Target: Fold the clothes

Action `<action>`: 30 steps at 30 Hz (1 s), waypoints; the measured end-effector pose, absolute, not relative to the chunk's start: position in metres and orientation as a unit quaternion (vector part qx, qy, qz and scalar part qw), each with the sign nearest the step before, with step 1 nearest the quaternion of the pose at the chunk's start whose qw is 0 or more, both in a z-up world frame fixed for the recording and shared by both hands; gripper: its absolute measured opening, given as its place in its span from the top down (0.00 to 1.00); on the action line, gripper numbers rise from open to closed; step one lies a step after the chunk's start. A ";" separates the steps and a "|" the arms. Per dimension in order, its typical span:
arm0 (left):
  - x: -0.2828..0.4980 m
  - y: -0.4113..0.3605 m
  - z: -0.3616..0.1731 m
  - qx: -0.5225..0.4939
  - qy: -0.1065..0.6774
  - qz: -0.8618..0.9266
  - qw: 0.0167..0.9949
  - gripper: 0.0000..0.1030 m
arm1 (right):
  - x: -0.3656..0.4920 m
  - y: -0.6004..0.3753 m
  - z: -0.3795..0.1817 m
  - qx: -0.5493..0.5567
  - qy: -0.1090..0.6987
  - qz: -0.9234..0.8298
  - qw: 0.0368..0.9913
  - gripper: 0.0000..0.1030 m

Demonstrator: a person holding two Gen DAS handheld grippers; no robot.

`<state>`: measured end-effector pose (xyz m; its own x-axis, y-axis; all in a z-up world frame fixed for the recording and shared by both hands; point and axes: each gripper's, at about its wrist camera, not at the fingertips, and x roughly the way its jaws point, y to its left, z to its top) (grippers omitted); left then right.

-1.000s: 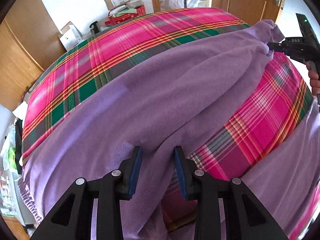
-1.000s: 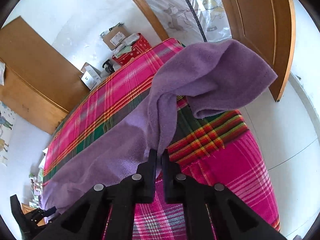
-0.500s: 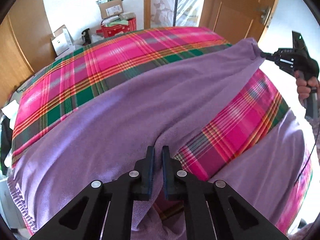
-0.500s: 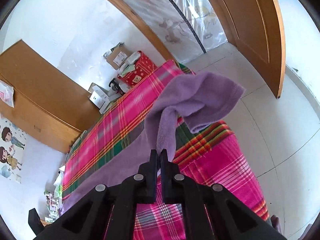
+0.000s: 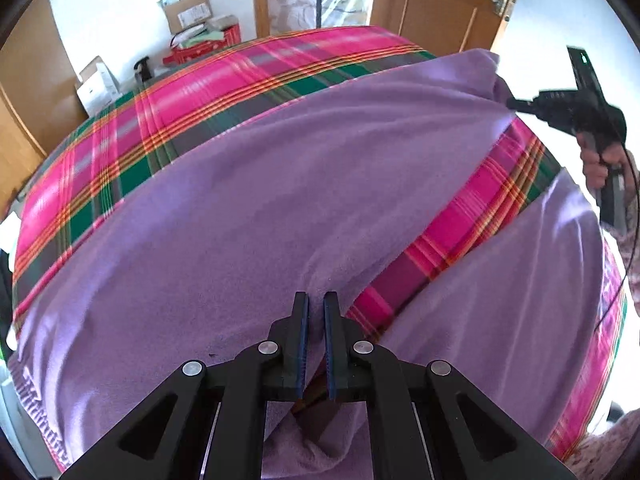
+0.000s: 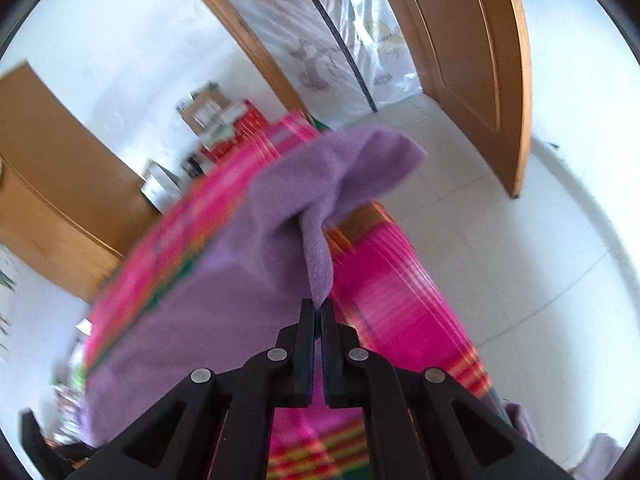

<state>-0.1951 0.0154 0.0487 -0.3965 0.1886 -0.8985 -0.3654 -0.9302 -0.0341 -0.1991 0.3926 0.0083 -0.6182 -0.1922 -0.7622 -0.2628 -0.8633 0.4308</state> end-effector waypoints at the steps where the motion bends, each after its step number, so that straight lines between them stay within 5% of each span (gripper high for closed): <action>1: -0.196 0.015 0.048 -0.525 0.084 0.830 0.166 0.93 | -0.198 0.393 0.005 -0.441 0.257 0.860 0.023 0.97; 25: -0.224 0.045 0.064 -0.539 0.027 0.815 0.212 0.89 | -0.248 0.420 0.005 -0.430 0.268 0.862 -0.011 0.81; 28: -0.241 0.057 0.057 -0.547 0.028 0.810 0.211 0.89 | -0.256 0.416 0.002 -0.427 0.256 0.867 -0.002 0.81; 30: -0.250 0.064 0.052 -0.551 0.028 0.806 0.213 0.89 | -0.254 0.416 0.001 -0.419 0.257 0.871 0.010 0.93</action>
<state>-0.2499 0.0642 0.0524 -0.3022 0.3126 -0.9005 -0.3733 -0.9080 -0.1900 -0.2536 0.4159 0.0006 -0.6481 -0.1982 -0.7353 -0.2332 -0.8675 0.4394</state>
